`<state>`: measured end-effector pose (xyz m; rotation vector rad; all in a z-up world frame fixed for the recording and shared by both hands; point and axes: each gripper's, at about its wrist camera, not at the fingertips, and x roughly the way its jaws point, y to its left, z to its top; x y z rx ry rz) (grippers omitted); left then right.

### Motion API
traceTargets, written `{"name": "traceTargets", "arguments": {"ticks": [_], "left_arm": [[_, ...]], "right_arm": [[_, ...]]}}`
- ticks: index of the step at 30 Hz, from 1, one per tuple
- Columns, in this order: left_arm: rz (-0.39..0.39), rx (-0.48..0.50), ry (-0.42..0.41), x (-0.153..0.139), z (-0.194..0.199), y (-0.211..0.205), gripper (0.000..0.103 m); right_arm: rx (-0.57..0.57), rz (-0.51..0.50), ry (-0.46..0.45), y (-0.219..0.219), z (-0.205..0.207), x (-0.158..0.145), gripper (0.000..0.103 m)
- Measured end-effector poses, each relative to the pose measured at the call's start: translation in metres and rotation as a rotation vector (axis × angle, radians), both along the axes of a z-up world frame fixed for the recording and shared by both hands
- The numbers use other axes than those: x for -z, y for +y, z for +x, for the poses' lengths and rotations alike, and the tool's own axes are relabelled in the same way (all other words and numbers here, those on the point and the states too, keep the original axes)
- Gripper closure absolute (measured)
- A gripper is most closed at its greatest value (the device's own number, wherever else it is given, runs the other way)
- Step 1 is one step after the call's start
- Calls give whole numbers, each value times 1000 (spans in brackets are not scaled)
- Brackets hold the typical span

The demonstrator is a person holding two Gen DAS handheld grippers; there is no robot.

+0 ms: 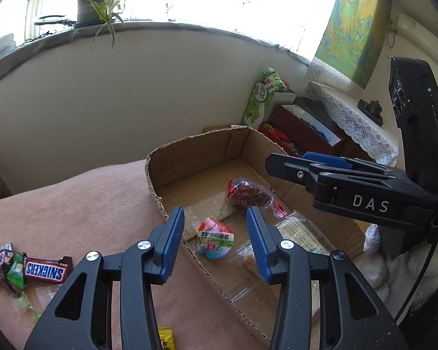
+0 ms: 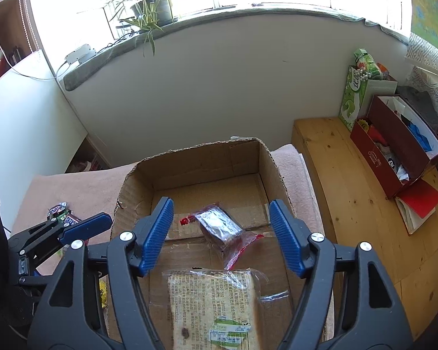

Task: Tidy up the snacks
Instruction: 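Move both grippers back over the snack pile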

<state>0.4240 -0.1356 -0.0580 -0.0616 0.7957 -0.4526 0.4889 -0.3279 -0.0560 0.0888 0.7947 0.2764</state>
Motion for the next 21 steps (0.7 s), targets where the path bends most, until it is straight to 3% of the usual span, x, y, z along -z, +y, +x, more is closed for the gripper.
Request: {"name": "traceTargets", "arguments": {"ticks": [10, 21], "left_arm": [[-23, -24, -33, -15, -18, 24, 60], [-44, -88, -88, -36, -64, 85, 60]], "right_arm": [[-6, 2, -27, 2, -19, -13, 32], [-96, 21, -84, 34, -78, -32, 32]]}}
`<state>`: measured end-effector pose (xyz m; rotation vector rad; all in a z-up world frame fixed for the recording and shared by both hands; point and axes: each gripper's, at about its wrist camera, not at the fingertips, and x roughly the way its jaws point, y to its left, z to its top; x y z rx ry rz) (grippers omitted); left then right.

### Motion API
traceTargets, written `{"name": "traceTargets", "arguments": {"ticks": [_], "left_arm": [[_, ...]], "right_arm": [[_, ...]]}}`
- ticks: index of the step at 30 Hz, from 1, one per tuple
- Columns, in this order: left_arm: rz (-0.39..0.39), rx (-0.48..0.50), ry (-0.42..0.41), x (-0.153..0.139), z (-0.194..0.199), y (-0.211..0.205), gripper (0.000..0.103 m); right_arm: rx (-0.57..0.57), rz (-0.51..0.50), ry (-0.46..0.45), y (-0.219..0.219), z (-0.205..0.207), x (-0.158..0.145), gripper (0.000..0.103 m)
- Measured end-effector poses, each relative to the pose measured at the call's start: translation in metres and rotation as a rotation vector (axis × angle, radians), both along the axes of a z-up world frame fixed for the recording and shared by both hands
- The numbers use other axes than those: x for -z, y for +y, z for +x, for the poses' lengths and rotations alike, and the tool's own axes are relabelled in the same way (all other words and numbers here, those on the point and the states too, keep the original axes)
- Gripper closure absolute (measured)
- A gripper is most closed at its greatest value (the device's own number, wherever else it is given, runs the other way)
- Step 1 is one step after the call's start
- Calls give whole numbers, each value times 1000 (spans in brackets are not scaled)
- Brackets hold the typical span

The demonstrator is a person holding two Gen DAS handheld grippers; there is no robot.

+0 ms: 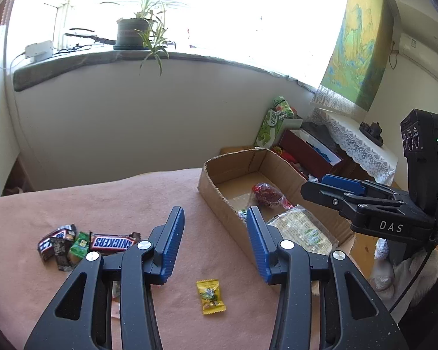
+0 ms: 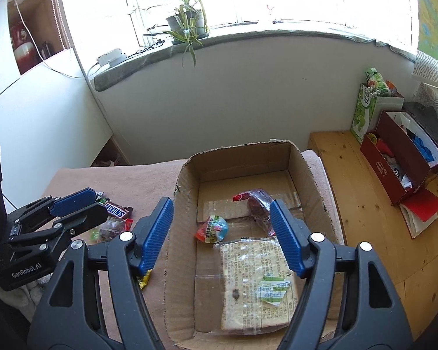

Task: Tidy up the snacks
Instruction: 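Move both grippers back over the snack pile, then grasp the yellow candy with the right gripper while the left gripper grasps the white-wrapped candy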

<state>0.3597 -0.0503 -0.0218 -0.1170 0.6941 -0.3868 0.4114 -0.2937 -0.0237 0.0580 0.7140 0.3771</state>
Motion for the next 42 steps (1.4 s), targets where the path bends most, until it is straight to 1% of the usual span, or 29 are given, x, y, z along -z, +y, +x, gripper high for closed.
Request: {"name": "traceTargets", "arguments": {"ticks": [5, 10, 14, 17, 20, 24, 26, 27, 28, 34, 42], "left_arm": [[-15, -49, 8, 6, -22, 34, 60], [-23, -105, 19, 14, -38, 67, 60], [-36, -140, 51, 30, -46, 86, 60], [-41, -143, 84, 44, -50, 94, 60], [-31, -132, 123, 61, -51, 96, 60], [10, -105, 151, 76, -48, 92, 60], [26, -96, 160, 81, -45, 90, 60], [33, -90, 166, 83, -43, 89, 60], [42, -84, 172, 85, -41, 88, 60], [105, -46, 195, 94, -35, 75, 60], [165, -39, 202, 102, -25, 66, 60]], "right_arm": [[-77, 2, -12, 32, -33, 1, 32], [-172, 28, -1, 71, -63, 8, 32], [-202, 15, 9, 100, -80, 25, 32], [-203, 15, 32, 115, -88, 45, 32], [-184, 12, 77, 125, -86, 67, 32], [-146, -50, 100, 133, -78, 90, 32], [-120, -73, 114, 134, -72, 97, 35], [-115, -84, 122, 135, -67, 99, 40], [-112, -98, 128, 136, -64, 101, 43], [-83, -165, 135, 141, -48, 110, 44], [-67, -195, 148, 145, -35, 119, 44]]}}
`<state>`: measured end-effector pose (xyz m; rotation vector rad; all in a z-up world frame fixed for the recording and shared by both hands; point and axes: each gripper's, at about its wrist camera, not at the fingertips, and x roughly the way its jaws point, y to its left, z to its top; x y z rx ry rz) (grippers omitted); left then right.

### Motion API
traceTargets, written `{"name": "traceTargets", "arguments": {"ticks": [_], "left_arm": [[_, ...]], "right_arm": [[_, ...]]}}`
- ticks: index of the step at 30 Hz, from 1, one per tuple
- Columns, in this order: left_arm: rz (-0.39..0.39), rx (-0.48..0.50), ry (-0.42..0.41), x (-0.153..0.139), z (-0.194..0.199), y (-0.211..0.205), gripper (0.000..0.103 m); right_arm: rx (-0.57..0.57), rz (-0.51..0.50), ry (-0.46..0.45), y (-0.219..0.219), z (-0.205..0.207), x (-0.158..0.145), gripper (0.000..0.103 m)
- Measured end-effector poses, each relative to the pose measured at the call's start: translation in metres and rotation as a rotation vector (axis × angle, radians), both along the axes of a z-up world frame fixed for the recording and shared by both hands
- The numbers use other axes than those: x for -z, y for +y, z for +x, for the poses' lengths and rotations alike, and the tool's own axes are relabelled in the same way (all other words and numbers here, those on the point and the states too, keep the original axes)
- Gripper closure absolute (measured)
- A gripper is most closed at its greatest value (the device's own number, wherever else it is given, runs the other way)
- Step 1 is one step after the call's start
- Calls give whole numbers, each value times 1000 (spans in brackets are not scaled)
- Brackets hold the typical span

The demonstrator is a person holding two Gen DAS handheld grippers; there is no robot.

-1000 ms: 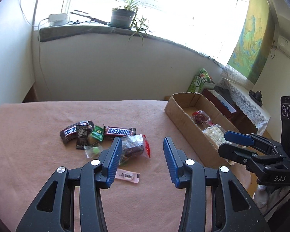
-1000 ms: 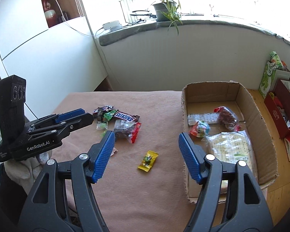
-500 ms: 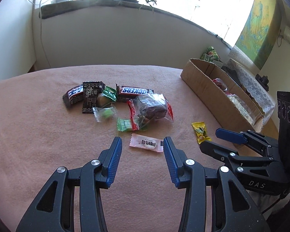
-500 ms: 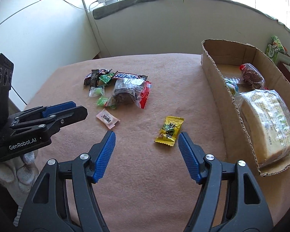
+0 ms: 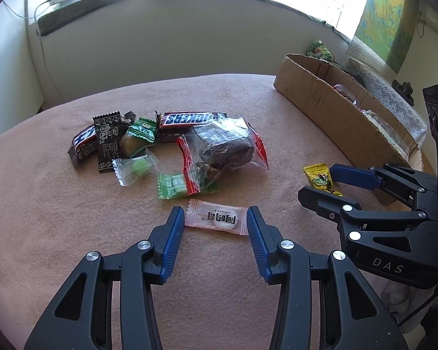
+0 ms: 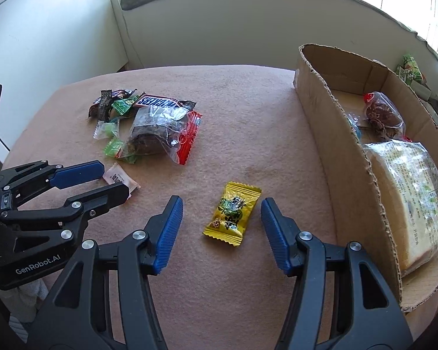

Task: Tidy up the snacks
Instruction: 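Grasp the yellow candy with the right gripper while the left gripper grasps the white-wrapped candy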

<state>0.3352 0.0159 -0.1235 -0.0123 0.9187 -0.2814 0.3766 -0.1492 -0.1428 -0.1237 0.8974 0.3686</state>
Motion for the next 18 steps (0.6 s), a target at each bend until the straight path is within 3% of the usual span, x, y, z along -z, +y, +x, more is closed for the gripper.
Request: {"name": "traceTargets", "arguments": {"ticks": [11, 18], "left_arm": [[44, 41, -9, 3, 4, -9, 53], [76, 69, -20, 4, 7, -16, 51]], "right_arm": [[-15, -51, -12, 11, 8, 8, 44], [-25, -53, -13, 10, 7, 7, 52]]}}
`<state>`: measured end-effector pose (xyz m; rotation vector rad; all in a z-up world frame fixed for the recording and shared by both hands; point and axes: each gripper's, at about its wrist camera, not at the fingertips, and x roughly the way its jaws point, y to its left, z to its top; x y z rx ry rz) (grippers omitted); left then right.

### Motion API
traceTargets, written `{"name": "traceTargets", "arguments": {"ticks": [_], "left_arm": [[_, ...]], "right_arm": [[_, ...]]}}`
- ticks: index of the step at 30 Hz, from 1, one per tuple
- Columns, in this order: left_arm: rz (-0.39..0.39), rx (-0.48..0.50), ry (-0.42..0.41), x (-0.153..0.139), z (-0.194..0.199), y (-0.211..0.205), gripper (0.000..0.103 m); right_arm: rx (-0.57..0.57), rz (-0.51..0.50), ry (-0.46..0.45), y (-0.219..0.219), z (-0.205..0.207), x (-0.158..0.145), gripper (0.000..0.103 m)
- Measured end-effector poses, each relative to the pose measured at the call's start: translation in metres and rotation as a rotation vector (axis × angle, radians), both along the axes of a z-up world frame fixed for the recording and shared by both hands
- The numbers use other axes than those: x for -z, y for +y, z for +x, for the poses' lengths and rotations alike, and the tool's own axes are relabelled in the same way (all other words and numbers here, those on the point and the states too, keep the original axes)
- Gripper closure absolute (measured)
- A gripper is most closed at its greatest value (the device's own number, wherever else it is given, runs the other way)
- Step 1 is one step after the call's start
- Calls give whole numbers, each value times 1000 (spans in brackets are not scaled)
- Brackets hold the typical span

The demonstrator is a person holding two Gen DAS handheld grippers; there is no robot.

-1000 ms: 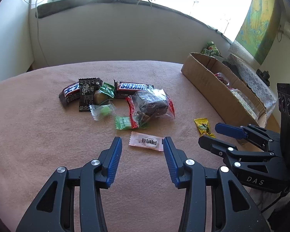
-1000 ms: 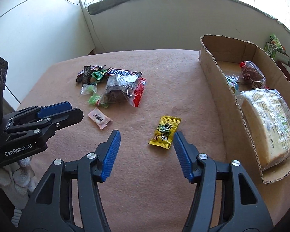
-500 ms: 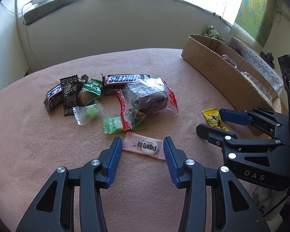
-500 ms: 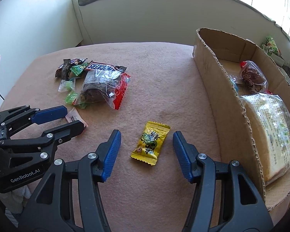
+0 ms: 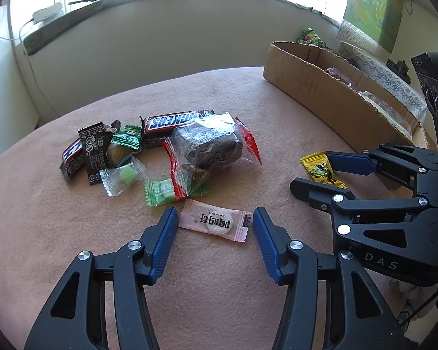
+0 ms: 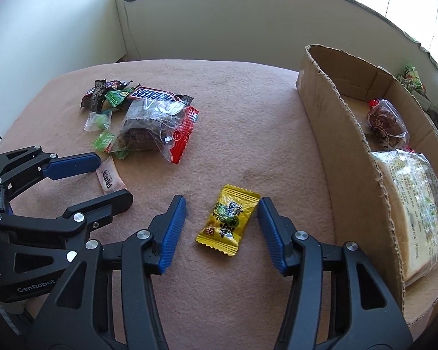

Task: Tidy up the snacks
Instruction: 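Grasp the yellow candy with the right gripper while the left gripper grasps the white-wrapped candy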

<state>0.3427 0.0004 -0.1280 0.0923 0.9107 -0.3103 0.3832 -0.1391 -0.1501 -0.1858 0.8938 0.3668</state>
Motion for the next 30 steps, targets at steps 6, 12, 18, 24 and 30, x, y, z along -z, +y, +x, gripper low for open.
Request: {"name": "traceTargets", "arguments": {"ticks": [6, 12, 18, 24, 30], "left_arm": [[-3, -12, -12, 0, 2, 2, 66], [10, -1, -26, -1, -4, 0, 77], [-3, -4, -45, -5, -10, 2, 88], [3, 3, -66, -8, -13, -2, 93], [-19, 47, -63, -9, -14, -12, 97]], "right_arm": [[2, 5, -7, -3, -3, -1, 63], [-9, 3, -14, -3, -6, -2, 75], [-12, 27, -8, -7, -7, -3, 78], [-12, 46, -6, -11, -9, -4, 79], [-10, 72, -7, -16, -10, -5, 79]]}}
